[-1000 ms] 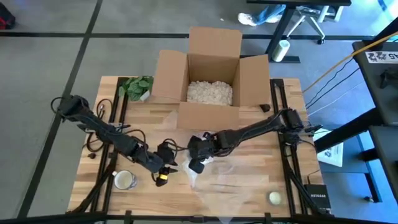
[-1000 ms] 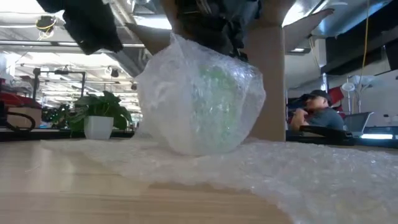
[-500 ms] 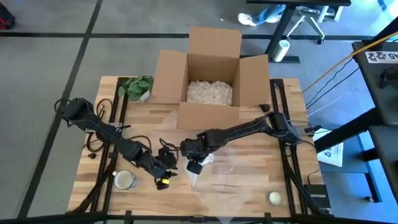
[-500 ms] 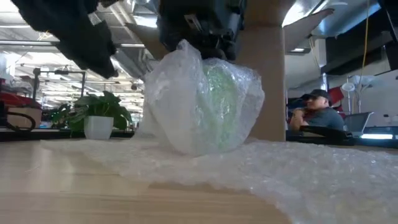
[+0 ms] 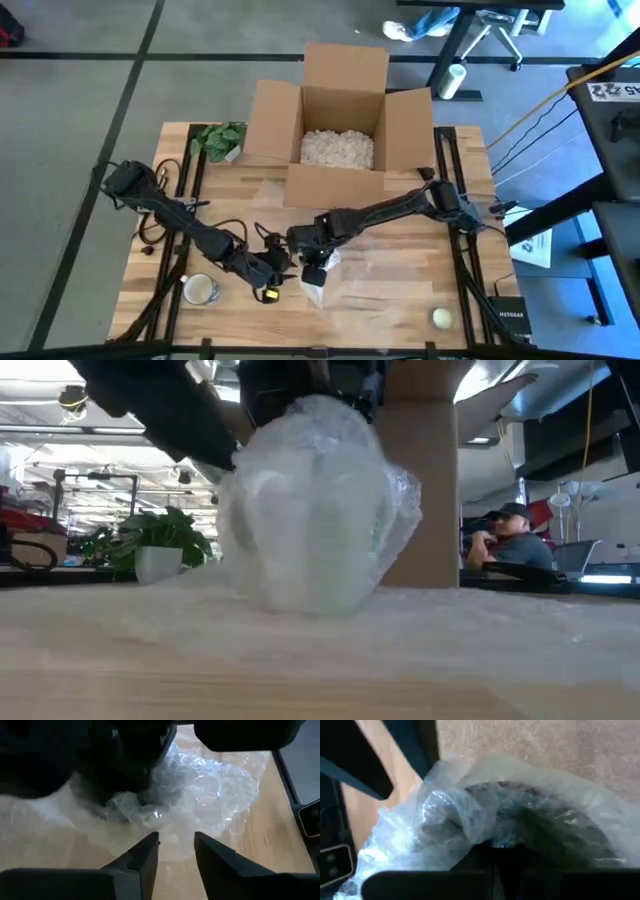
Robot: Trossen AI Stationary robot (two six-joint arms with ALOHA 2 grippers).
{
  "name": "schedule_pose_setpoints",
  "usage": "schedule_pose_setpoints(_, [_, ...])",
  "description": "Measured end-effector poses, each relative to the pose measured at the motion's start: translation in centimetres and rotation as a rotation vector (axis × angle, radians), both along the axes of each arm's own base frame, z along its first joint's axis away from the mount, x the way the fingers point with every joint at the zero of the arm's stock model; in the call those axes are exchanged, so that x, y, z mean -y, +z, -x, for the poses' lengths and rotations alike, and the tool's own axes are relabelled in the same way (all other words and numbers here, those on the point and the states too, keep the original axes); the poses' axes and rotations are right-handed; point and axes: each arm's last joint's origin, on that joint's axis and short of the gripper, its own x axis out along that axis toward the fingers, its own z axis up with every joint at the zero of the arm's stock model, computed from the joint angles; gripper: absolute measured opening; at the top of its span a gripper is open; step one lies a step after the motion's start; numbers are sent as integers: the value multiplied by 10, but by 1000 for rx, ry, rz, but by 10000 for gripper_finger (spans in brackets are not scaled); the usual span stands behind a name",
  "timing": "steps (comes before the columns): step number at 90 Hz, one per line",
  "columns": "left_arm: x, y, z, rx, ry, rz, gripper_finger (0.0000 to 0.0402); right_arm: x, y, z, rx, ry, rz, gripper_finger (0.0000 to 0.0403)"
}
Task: Wrap mug
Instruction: Wrap the green mug with the bubble wrap
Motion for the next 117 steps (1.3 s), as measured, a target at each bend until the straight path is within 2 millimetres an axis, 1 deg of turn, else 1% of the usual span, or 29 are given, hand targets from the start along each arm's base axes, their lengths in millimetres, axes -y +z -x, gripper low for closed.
schedule_pose_setpoints(13, [2,3,-2,42,-26,-4,111,-4,0,1,20,62,6,0])
schedule_pose_setpoints(38, [2,8,-6,98,-45,-23,111,-5,4,0,36,60,-4,0])
schedule_pose_setpoints(51, [-4,10,-10,113,-31,-36,111,-6,16,-1,41,57,2,0])
schedule_pose_setpoints(67, [-9,8,-11,86,9,-11,111,-7,33,-3,62,51,34,0])
schedule_pose_setpoints(79, [-10,7,-9,59,32,14,111,-5,38,-1,34,37,79,0])
schedule_pose_setpoints(91, [-9,5,-8,28,15,42,111,-12,45,2,33,48,92,0])
schedule_pose_setpoints(101, [-9,2,-5,-25,15,70,111,-15,46,4,18,52,108,0])
schedule_pose_setpoints(106, [-7,-2,-1,-59,8,83,111,-19,50,4,38,58,117,0])
schedule_pose_setpoints(117, [-2,-1,3,-72,-1,97,111,-25,62,9,40,66,174,0])
